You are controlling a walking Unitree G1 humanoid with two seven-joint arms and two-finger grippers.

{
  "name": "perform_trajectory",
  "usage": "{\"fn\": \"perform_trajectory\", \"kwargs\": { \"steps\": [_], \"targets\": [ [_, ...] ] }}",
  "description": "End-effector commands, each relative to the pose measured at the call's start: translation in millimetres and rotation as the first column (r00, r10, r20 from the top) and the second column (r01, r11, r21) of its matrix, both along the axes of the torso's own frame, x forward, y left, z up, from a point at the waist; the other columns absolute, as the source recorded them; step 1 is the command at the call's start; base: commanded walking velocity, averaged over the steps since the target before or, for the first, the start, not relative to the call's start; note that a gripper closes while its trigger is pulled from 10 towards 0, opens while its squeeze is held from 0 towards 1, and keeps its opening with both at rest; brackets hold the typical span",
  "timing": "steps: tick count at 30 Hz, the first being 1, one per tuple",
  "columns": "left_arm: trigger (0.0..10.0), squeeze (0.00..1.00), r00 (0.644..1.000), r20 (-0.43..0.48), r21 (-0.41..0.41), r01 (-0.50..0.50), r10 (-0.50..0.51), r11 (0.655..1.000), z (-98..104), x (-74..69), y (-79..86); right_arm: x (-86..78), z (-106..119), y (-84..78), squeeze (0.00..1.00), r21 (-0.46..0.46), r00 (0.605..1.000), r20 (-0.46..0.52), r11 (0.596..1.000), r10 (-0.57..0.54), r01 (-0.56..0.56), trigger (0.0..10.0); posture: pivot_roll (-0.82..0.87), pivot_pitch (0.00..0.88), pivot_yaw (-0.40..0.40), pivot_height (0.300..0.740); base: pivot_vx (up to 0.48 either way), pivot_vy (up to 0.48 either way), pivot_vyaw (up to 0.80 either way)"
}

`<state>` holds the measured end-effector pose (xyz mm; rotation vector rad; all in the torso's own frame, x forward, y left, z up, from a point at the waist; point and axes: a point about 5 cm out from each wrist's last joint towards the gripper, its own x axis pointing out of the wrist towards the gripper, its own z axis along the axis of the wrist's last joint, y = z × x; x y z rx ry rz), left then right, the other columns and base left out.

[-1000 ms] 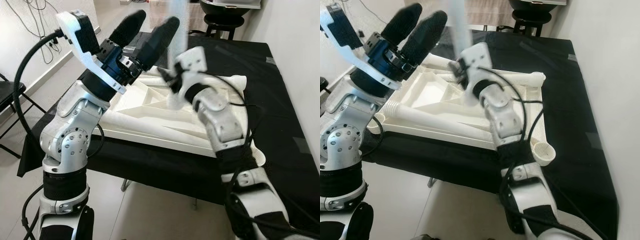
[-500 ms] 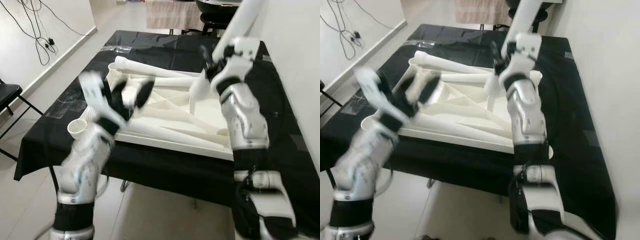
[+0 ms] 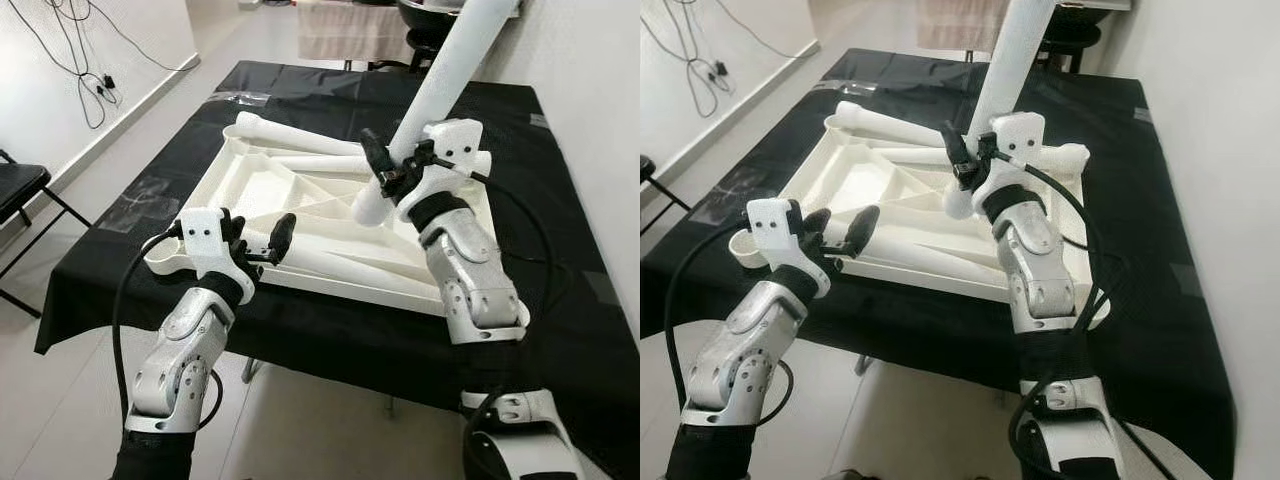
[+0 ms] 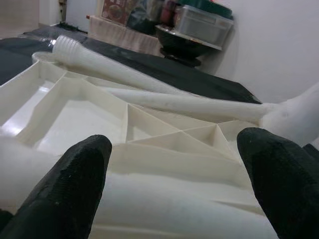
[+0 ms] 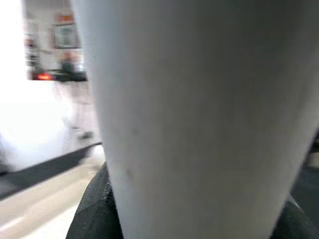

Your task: Building children table

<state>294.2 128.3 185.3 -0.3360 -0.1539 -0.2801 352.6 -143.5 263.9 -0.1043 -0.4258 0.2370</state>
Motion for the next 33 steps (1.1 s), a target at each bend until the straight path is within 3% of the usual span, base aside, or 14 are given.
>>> {"fn": "perform_trajectory", "kwargs": {
  "steps": [1,5,12,19,23,26,30,33],
  "targets": [
    [10.0,0.00,1.000,0.010,-0.010,0.017,-0.017,1.000,-1.3,-3.8,-1.4,3.3,0.7,-12.2,0.00,-0.073,0.997,0.013,0.994,-0.076,0.077,10.0,-0.01,0.097,-0.036,0.740,0.000,-0.461,0.00],
    [10.0,0.00,1.000,0.002,-0.009,0.031,-0.031,0.999,-2.8,-4.7,-4.3,4.1,-0.2,-17.4,0.00,-0.091,0.996,-0.004,0.992,-0.089,0.089,10.0,-0.01,0.098,-0.036,0.740,0.000,-0.461,0.00],
    [10.0,0.00,0.999,0.009,0.024,0.046,-0.047,0.999,-4.3,-3.9,-11.8,1.7,-6.0,-11.4,0.00,-0.151,0.999,-0.029,0.988,-0.046,0.041,10.0,-0.01,0.101,-0.036,0.740,0.000,-0.436,0.00],
    [10.0,0.00,0.997,-0.020,0.065,0.072,-0.070,0.995,-13.1,-4.1,-18.1,5.3,-15.2,-9.7,0.00,-0.234,0.995,-0.093,0.972,-0.042,0.020,10.0,-0.01,0.106,-0.042,0.740,0.000,0.000,0.00],
    [10.0,0.00,0.993,-0.060,0.119,0.111,-0.104,0.987,-25.1,-8.0,-20.9,7.2,-17.6,-17.7,0.00,-0.330,0.988,-0.132,0.943,-0.084,0.036,10.0,-0.02,0.111,-0.040,0.740,0.000,0.000,0.00],
    [10.0,0.00,0.991,-0.072,0.131,0.119,-0.110,0.984,-28.5,-9.0,-21.2,7.2,-17.9,-19.7,0.00,-0.351,0.986,-0.140,0.936,-0.093,0.038,10.0,-0.02,0.112,-0.039,0.740,0.000,0.000,0.00],
    [10.0,0.00,0.984,-0.118,0.177,0.150,-0.131,0.973,-43.1,-14.5,-19.9,6.2,-27.4,-32.0,0.00,-0.447,0.964,-0.222,0.894,-0.146,0.033,10.0,-0.02,0.119,-0.038,0.740,0.000,0.000,0.00],
    [10.0,0.00,0.983,-0.122,0.200,0.158,-0.136,0.967,-45.2,-15.4,-18.6,5.5,-31.9,-32.8,0.00,-0.453,0.957,-0.250,0.891,-0.149,0.020,10.0,-0.02,0.120,-0.037,0.740,0.000,0.000,0.00]
  ]
}}
